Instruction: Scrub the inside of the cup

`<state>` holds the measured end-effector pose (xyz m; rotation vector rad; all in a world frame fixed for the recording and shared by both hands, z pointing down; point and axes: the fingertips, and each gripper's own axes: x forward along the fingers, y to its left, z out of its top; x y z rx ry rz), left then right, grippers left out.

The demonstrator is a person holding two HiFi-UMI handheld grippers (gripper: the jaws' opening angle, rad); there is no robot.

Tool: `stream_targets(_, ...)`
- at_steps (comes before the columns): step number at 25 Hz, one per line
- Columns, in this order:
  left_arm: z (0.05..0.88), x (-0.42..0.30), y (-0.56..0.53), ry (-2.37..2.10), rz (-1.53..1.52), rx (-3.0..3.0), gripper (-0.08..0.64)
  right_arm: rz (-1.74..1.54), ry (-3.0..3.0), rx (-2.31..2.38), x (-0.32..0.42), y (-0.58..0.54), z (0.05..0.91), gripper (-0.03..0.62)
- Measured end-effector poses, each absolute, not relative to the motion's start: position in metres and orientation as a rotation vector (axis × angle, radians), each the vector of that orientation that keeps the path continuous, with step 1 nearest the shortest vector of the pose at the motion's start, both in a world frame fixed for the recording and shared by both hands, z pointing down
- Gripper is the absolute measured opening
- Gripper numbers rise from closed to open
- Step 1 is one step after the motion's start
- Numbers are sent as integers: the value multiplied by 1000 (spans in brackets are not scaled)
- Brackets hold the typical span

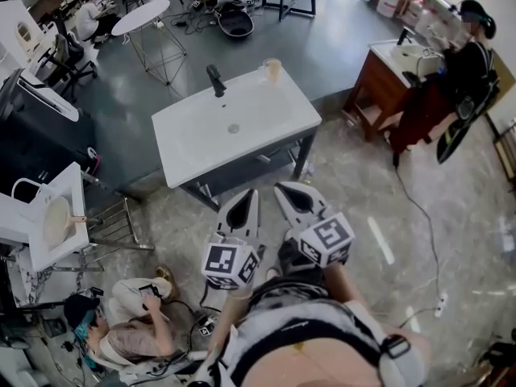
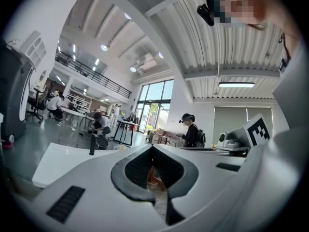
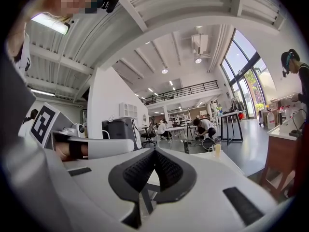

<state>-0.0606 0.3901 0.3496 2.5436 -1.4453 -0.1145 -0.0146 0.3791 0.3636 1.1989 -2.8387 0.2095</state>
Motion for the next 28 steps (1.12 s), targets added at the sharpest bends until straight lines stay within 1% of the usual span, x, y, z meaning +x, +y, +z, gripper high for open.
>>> stream_targets(17,345,7,278,-1508,-109,2517,-5,207,-2888,1032,43,263,362,2)
stream_targets(28,352,16,246,-1539,-98,2465,-5,219,-2890,1009,58,229,371,2)
